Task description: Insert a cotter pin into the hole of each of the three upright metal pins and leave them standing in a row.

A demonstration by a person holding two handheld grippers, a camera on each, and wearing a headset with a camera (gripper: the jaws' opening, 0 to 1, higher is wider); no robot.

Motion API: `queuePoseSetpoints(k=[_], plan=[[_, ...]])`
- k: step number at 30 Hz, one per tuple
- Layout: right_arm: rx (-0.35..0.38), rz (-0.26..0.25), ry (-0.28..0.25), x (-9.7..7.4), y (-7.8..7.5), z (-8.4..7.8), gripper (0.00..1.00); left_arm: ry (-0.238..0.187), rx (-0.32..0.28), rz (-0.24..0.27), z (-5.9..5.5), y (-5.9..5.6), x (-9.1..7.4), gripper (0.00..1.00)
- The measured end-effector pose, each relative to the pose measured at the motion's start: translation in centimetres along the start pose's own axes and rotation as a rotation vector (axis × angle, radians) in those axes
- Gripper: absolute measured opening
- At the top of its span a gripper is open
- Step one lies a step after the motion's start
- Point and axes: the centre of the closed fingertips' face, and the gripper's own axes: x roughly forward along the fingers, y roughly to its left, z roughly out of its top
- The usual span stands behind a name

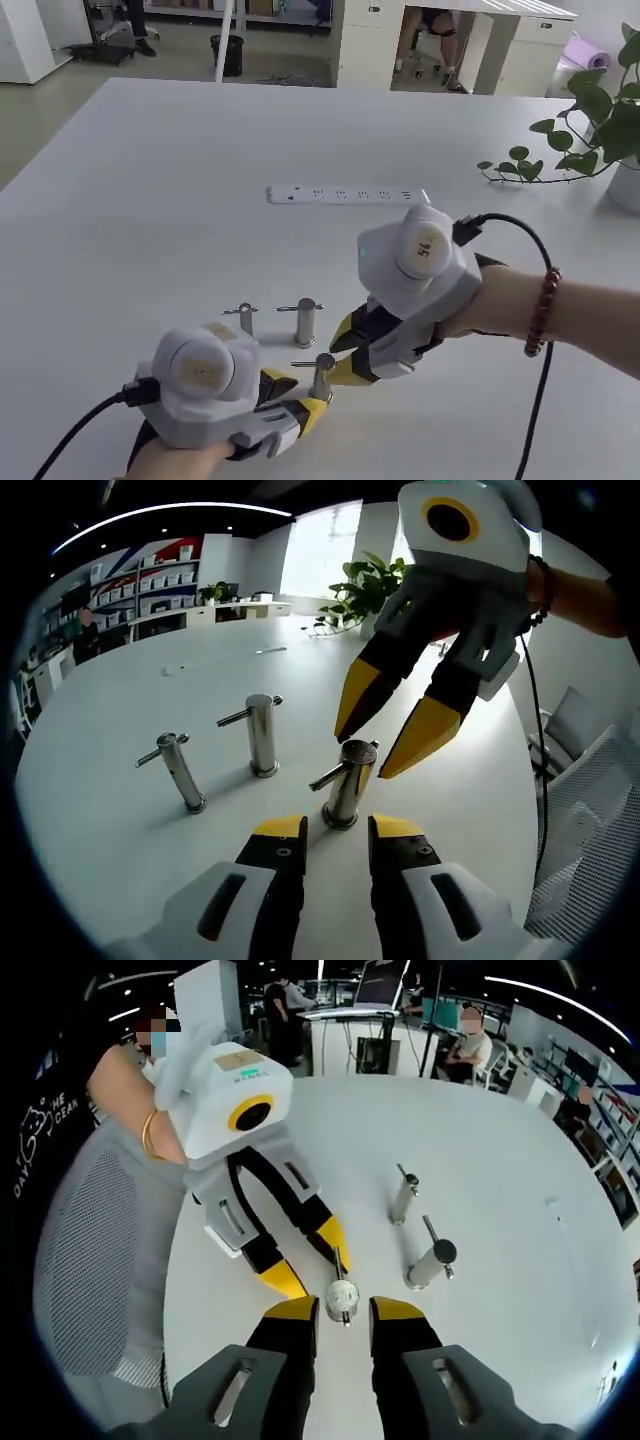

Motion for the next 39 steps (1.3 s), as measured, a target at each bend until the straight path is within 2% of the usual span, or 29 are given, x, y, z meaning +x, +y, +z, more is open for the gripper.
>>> queuePoseSetpoints(k=[7,13,24,39], plan=[[0.054,-0.020,0.003,1.1,-0.1,-0.4,0.17,-0.008,-0.005,0.011,0.2,0.3,-0.8,0.25],[0.084,-0.021,-0.012,1.5,0.0,-0.2,0.16,-0.017,-0.003,0.015,0.4,0.4,-1.1,0.26],[0.083,-0.022,-0.019,2.1,0.1,-0.1,0.10,-0.017,-0.001,0.017,0.4,0.5,-1.6,0.27],[0.055,-0.012,-0.015,2.1,0.1,0.0,0.09,-0.034,0.006,0.024,0.7,0.7,-2.6,0.29]])
